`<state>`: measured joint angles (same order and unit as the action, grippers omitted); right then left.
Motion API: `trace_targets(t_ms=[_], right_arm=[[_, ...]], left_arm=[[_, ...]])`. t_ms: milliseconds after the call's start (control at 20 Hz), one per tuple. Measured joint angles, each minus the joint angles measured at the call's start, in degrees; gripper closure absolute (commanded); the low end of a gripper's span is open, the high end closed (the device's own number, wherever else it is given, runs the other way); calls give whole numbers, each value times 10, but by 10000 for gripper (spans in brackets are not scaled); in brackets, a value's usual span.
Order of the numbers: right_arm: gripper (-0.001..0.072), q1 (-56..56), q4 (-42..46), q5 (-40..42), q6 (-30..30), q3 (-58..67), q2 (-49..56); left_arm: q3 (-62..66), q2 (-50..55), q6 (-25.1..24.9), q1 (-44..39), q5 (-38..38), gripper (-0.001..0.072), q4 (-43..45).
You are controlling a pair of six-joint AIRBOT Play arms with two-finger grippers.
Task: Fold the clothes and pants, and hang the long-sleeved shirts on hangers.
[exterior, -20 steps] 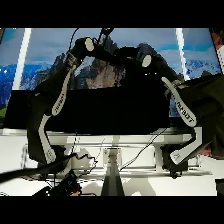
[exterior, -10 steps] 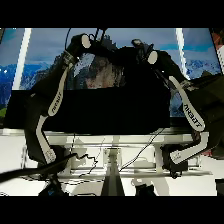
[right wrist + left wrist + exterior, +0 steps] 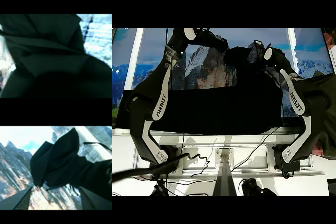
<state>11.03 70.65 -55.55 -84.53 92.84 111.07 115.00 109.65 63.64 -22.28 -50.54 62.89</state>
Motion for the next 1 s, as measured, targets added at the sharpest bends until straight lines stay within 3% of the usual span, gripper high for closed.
trace_targets(t_ms=[350,600,650,700,750,1000], right_arm=[[701,58,0,-131,74,40,3],[672,130,-3,-169,96,37,-33],[487,139,-3,-173,97,37,-37],[254,146,-2,-179,97,37,-40],[150,151,-1,-183,97,37,-42],[152,144,35,-199,73,37,-56]], left_arm=[[0,-4,0,12,-5,-5,15],[-5,-2,0,24,-115,-6,69],[-10,-2,0,25,-137,-7,73],[-16,-1,0,27,-151,-8,74],[-25,0,0,28,-158,-8,78],[-54,18,0,31,-136,-6,85]])
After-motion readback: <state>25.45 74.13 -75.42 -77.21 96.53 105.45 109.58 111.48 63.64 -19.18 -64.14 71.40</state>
